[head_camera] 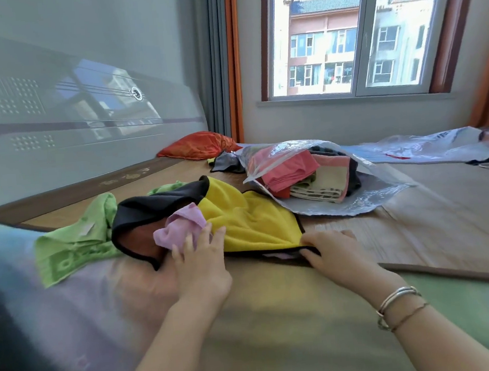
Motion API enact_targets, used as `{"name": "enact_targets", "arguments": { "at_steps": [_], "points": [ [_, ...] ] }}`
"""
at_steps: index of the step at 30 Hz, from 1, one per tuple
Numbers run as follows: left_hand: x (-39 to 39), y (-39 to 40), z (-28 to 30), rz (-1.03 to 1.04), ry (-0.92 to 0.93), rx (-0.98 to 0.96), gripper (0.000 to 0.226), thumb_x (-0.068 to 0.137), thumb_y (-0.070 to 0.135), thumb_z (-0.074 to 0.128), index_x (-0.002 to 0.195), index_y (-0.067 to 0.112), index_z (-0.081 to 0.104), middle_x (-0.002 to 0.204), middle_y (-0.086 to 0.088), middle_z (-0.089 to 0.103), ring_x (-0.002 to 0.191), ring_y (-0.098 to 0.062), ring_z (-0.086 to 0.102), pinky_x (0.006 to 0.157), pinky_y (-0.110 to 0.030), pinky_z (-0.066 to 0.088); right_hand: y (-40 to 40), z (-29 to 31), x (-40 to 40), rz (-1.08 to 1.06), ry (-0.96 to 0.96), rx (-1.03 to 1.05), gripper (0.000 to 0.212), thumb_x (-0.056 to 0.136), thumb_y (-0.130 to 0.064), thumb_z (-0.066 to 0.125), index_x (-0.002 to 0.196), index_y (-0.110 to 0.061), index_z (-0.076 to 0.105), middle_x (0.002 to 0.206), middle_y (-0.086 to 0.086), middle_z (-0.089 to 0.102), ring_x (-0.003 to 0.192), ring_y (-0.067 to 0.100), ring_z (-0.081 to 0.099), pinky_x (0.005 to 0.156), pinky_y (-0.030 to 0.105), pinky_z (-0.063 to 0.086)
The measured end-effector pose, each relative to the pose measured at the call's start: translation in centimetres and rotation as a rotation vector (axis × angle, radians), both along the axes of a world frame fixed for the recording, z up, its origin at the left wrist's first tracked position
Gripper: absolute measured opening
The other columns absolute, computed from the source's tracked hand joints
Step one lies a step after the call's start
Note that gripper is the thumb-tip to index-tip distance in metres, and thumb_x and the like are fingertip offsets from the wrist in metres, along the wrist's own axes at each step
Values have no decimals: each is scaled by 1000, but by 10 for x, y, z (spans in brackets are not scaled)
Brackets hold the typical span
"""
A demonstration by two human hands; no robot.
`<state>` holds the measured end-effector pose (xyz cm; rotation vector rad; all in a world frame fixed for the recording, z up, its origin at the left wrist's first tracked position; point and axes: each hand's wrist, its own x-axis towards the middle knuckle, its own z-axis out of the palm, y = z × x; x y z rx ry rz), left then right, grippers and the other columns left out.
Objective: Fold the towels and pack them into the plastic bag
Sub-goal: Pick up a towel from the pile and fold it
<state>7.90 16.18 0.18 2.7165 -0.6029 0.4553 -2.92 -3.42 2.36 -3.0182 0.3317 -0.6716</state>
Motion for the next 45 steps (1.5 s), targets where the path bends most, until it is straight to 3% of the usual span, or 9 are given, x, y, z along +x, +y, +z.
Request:
{"name": "enact_targets", "arguments": {
  "at_steps": [4, 10, 14, 17, 21, 27, 33, 37, 45],
  "points": [
    [-12, 1, 3, -22, -25, 32, 67, 89, 21, 54, 147, 38, 25, 158, 9, 15, 147, -26, 9, 117, -55, 8, -7, 14, -24, -80, -284, 272, 14, 89, -24, 54, 77, -16, 52, 65, -3, 53, 69, 25, 54, 59, 36, 36],
    [-16, -2, 5, -56, -240, -245, 15, 91, 29, 56, 103, 24, 63, 123, 0, 56, 113, -28, 51, 90, -45, 39, -23, 29, -70, -232, -602, 468, 27, 86, -15, 54, 64, -10, 40, 55, 5, 41, 54, 19, 38, 52, 32, 32],
    [-19, -2, 8, 31, -191, -140, 30, 89, 15, 52, 118, 22, 55, 128, -3, 49, 115, -29, 48, 89, -41, 40, -46, 21, -101, -334, -628, 538, 24, 83, -27, 50, 72, -7, 46, 58, 6, 45, 57, 21, 43, 54, 31, 33],
    [-23, -9, 7, 25, -119, 41, 65, 82, 12, 58, 139, 28, 30, 151, -3, 17, 143, -32, 16, 111, -50, 25, -49, 8, -104, -362, -443, 514, 10, 83, -17, 61, 87, -12, 53, 73, 4, 56, 76, 29, 53, 60, 35, 32],
    [-31, -27, -6, -60, -184, 64, 73, 81, 24, 67, 143, 18, 29, 160, -4, 4, 145, -37, 3, 115, -56, 6, -41, -10, -94, -420, -214, 154, 63, 70, -21, 71, 127, -19, 45, 123, 6, 47, 115, 31, 39, 91, 41, 37],
    [-35, -39, -4, -207, -286, -149, 72, 64, 28, 87, 124, 11, 50, 117, -12, 54, 102, -36, 52, 82, -48, 46, -1, -19, -71, -43, -274, -366, 96, 63, -25, 81, 145, -26, 31, 150, 11, 35, 139, 35, 32, 110, 55, 29],
    [-35, -43, 5, -315, 124, -716, 49, 85, 6, 62, 129, 10, 42, 124, -5, 50, 102, -19, 54, 88, -33, 47, 17, -37, -42, 68, -106, -500, 95, 65, -11, 78, 147, -29, 33, 157, 9, 27, 146, 33, 21, 114, 52, 16],
    [-31, -40, 15, -270, 430, -909, 54, 85, 4, 67, 133, 8, 41, 120, -6, 47, 103, -17, 50, 85, -27, 40, 9, -43, -36, 147, -4, -414, 67, 74, -29, 62, 139, -29, 44, 156, 4, 31, 148, 25, 14, 115, 50, 7],
    [-40, -38, 21, -359, 925, -1276, 44, 86, -1, 66, 123, 10, 45, 107, -17, 67, 86, -26, 69, 70, -34, 58, 14, -45, -30, 156, -178, -309, 61, 73, -46, 71, 126, -25, 50, 134, -3, 57, 136, 24, 43, 114, 50, 23]
  ]
}}
